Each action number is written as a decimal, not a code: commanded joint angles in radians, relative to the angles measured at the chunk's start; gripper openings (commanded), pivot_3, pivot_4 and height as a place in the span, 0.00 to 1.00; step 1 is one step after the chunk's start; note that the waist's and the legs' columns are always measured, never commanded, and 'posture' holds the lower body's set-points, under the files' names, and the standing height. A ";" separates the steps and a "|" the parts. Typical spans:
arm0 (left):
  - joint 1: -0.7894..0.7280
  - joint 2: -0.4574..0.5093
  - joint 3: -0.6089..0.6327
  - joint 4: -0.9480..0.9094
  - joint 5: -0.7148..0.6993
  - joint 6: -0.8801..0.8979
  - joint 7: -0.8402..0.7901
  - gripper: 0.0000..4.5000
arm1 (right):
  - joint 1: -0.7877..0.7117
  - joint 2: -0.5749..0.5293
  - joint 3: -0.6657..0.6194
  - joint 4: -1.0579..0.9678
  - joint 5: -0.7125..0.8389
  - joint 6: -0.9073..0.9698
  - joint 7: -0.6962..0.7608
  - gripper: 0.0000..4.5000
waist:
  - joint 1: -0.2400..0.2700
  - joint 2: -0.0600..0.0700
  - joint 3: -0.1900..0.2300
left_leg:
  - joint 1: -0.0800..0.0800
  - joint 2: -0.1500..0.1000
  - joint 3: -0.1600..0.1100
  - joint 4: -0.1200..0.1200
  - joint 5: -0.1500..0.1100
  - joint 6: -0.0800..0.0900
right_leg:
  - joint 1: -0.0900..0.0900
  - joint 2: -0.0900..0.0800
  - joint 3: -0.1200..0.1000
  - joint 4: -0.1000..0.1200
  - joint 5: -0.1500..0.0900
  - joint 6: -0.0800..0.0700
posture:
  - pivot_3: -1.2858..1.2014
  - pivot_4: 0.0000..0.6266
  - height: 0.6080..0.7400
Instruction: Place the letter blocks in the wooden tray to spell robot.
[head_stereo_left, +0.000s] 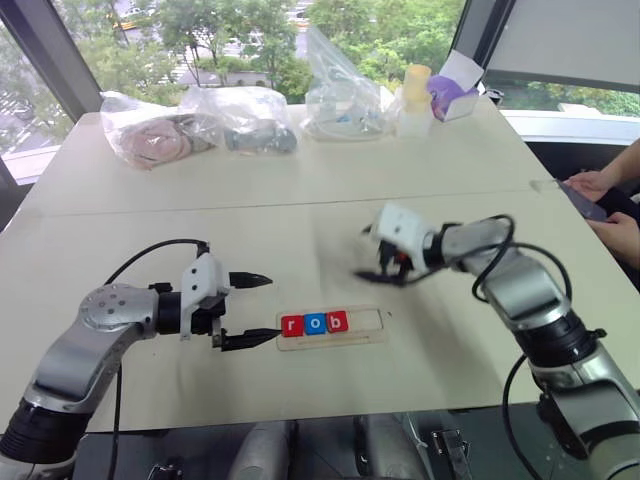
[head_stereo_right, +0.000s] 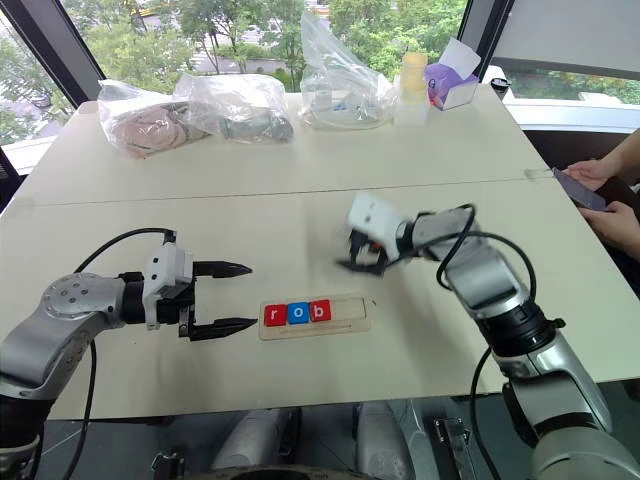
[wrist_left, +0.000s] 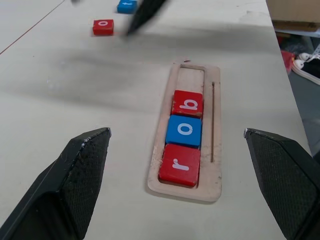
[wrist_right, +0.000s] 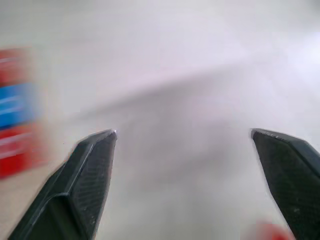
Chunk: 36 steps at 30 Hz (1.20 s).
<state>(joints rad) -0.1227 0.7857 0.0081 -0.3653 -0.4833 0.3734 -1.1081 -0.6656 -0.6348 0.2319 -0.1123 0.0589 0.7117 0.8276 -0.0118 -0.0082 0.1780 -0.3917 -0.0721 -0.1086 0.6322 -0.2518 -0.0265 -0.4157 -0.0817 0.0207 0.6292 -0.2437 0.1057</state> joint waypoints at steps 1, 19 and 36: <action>-0.008 -0.005 0.000 -0.021 -0.001 -0.018 0.002 1.00 | -0.009 0.043 -0.065 0.017 -0.029 0.129 -0.134 0.98 | 0.000 0.000 0.000 | 0.000 0.000 0.000 0.000 0.000 0.000 | 0.000 0.000 0.000 0.000 0.000 0.000 | 0.52 0.24 1.00; -0.041 -0.030 -0.015 0.009 0.025 -0.031 0.016 1.00 | -0.003 0.223 -0.176 0.144 0.004 0.399 -0.391 0.81 | -0.005 0.000 0.000 | -0.001 0.000 0.001 -0.001 0.000 0.000 | -0.004 0.002 0.001 0.002 0.001 -0.001 | 0.52 0.24 1.00; -0.041 -0.062 -0.032 0.025 0.040 -0.045 0.028 1.00 | 0.293 0.117 -0.391 -0.446 0.194 0.900 -0.378 0.25 | 0.003 0.000 -0.001 | -0.002 0.000 0.001 -0.001 0.000 0.000 | -0.004 0.001 0.001 0.002 0.001 -0.001 | 0.52 0.24 1.00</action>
<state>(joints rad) -0.1617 0.7239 -0.0301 -0.3330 -0.4438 0.3523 -1.0792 -0.4209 -0.5019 -0.1037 -0.4466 0.2032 1.5579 0.4395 -0.0092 -0.0079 0.1775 -0.3938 -0.0722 -0.1083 0.6309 -0.2515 -0.0265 -0.4192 -0.0803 0.0213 0.6310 -0.2427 0.1046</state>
